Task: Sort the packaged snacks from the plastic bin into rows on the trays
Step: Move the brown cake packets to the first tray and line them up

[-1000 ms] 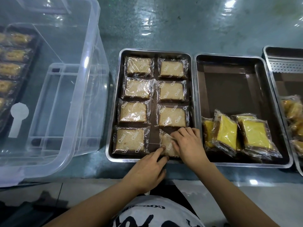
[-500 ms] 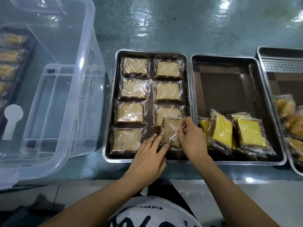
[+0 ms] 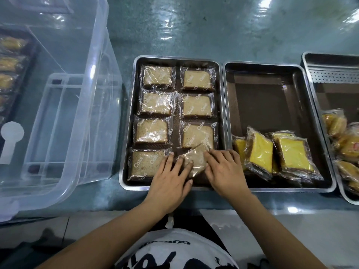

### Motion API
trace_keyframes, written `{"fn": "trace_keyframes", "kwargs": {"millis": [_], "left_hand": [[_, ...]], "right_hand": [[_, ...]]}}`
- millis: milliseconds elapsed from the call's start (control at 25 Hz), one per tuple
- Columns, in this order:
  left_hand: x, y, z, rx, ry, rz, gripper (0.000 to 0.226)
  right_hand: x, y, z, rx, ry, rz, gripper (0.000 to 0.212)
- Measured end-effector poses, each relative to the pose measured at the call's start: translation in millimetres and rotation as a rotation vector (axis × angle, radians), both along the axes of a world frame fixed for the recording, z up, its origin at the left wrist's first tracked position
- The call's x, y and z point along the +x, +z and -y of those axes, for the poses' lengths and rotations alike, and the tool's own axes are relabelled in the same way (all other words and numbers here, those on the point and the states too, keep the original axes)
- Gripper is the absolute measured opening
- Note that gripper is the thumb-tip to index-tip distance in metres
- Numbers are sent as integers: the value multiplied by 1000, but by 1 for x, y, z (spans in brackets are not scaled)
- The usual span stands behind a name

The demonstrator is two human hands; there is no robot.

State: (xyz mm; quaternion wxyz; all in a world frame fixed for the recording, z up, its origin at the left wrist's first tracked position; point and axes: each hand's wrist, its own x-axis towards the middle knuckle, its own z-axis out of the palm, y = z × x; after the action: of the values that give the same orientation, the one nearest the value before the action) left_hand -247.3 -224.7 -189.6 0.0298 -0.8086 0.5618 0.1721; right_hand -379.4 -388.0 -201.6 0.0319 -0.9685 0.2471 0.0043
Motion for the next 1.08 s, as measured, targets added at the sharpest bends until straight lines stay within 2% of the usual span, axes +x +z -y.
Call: {"fn": "trace_keyframes", "kwargs": {"millis": [120, 280, 440, 680, 760, 880, 1000, 1080], "left_hand": [[5, 0, 3, 13, -5, -5, 61], [-2, 2, -3, -16, -97, -100, 58], [-8, 0, -14, 21, -116, -193, 68], [-13, -6, -6, 19, -157, -204, 70], [-8, -1, -8, -13, -121, -198, 63], [10, 4, -20, -19, 57, -118, 57], [32, 2, -41, 64, 216, -63, 60], [41, -2, -52, 126, 228, -93, 62]], "right_hand": [[-21, -7, -24, -10, -35, -9, 41], [-30, -4, -34, 64, -80, 7, 42], [-28, -7, -35, 128, 7, 1, 44], [-45, -12, -35, 101, -36, -46, 47], [-40, -11, -33, 115, -36, 7, 44], [-22, -10, -36, 197, 2, 52, 46], [-12, -16, -41, 263, 29, -42, 53], [-16, -21, -41, 289, 30, -103, 56]]}}
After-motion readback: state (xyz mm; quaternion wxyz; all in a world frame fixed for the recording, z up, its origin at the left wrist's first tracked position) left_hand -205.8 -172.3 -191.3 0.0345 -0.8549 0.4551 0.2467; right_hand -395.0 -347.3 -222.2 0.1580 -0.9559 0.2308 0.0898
